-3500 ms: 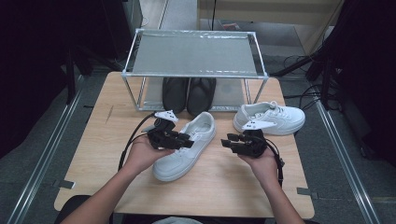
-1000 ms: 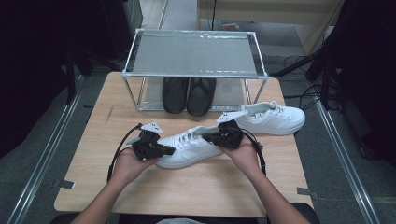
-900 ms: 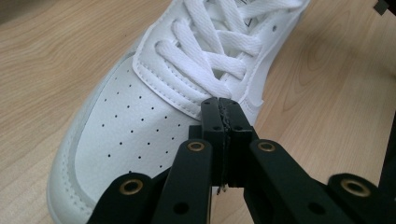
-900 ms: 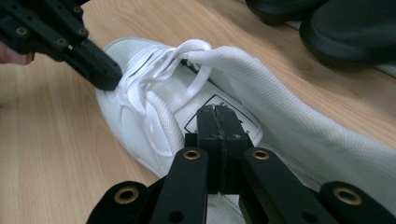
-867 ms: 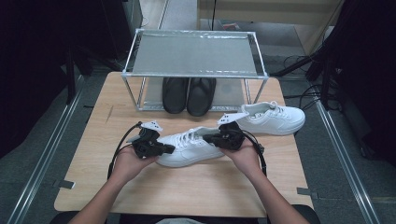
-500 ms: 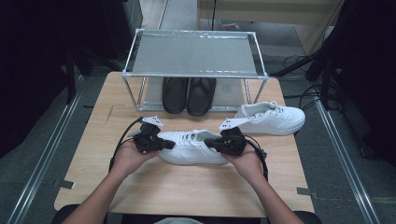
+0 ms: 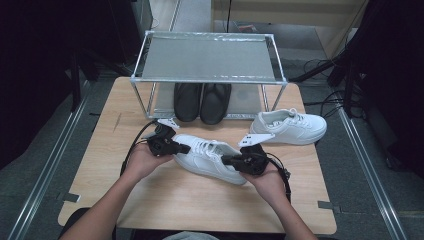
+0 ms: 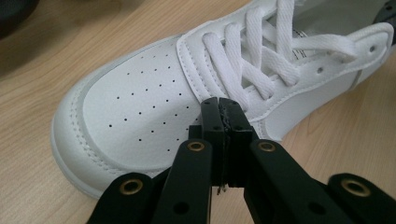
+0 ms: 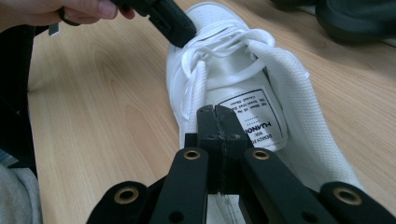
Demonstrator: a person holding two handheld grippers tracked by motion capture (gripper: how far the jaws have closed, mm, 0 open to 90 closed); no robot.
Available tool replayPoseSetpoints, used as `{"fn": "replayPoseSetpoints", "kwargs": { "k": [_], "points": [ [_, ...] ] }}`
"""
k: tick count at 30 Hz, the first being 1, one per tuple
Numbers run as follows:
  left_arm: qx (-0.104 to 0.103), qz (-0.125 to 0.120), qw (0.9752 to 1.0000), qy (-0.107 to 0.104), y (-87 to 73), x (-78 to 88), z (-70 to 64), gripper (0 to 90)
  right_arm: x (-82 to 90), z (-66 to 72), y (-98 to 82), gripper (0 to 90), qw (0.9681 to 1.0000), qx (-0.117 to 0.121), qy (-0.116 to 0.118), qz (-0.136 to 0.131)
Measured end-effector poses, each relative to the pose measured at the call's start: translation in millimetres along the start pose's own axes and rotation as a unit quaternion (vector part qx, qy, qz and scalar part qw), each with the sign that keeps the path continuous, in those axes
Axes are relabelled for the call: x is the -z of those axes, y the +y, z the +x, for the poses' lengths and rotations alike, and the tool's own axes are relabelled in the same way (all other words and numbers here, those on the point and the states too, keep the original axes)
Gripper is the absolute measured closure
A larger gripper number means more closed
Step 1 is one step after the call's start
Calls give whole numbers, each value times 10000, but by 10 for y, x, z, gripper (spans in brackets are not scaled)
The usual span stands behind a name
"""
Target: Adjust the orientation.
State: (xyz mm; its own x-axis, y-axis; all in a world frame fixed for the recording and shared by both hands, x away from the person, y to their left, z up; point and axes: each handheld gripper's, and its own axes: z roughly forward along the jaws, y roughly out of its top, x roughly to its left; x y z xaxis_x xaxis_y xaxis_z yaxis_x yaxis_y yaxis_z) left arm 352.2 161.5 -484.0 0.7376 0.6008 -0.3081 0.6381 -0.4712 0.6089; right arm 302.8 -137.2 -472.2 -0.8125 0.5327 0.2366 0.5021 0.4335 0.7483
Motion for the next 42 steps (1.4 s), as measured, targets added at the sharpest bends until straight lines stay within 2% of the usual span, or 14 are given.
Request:
{"fn": "replayPoseSetpoints", "kwargs": {
  "k": [6, 9, 13, 19, 24, 33, 39, 42],
  "points": [
    [-53, 15, 10000, 5, 6, 19, -4, 900, 30, -35, -35, 900, 9998, -71, -174, 19],
    [-75, -60, 9999, 126, 12, 44, -28, 900, 70, -91, -25, 900, 9996, -159, -211, -102],
    [-39, -200, 9998, 91, 11, 123, -64, 898, 111, -160, -18, 900, 9993, -236, -244, -161],
    [-107, -360, 9993, 93, -40, 210, -189, 894, 142, -257, -5, 900, 9992, -160, -325, -165],
    [-151, -302, 9994, 95, -136, 193, -296, 894, 171, -378, 26, 900, 9985, -306, -388, -254],
    [-177, -191, 9996, 108, -265, 121, -428, 894, 118, -527, 114, 900, 9983, -346, -405, -256],
    [-190, -122, 9997, 81, -339, -44, -580, 892, 1, -580, 167, 900, 9988, -322, -345, -128],
    [-196, -138, 9996, 134, -349, -100, -606, 894, -69, -599, 179, 900, 9990, -334, -292, -23]
  ]
}}
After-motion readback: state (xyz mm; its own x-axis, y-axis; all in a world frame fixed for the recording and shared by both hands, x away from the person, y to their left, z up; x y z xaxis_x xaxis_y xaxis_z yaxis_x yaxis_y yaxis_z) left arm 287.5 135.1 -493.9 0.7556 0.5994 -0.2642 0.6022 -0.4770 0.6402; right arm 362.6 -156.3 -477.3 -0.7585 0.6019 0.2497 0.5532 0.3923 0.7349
